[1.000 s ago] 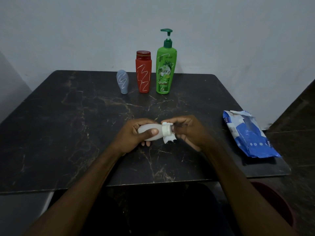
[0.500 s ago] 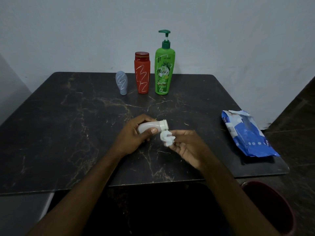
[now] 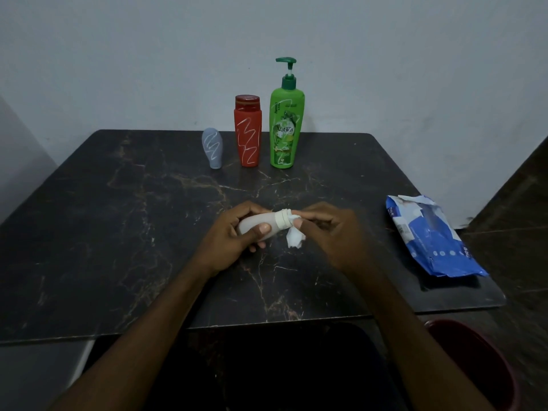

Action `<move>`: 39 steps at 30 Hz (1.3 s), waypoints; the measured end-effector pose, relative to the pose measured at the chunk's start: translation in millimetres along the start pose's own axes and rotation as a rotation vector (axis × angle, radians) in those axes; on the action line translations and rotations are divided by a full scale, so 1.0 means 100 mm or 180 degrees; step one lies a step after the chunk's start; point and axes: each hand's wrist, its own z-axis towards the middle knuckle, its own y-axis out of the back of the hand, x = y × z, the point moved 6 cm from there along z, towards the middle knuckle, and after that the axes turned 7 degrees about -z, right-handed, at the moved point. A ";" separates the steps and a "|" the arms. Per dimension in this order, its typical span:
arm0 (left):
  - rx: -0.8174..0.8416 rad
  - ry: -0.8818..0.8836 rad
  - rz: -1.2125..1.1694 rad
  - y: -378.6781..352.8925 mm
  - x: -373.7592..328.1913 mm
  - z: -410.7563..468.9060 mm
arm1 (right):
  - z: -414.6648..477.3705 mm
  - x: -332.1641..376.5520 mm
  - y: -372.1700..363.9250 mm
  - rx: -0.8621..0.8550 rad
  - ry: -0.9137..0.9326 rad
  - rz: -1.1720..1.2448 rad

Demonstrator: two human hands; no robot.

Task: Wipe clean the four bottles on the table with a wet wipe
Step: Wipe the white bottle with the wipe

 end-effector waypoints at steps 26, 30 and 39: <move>0.0026 -0.0127 -0.0005 0.02 0.00 -0.01 | 0.13 -0.02 0.06 0.0354 -0.0080 0.0270; 0.0108 -0.0161 0.0060 -0.01 0.00 0.02 | 0.13 0.04 0.07 0.0310 -0.0040 0.0374; 0.0057 -0.0117 0.0020 0.00 0.02 0.02 | 0.12 0.04 0.05 0.0319 -0.0066 0.0468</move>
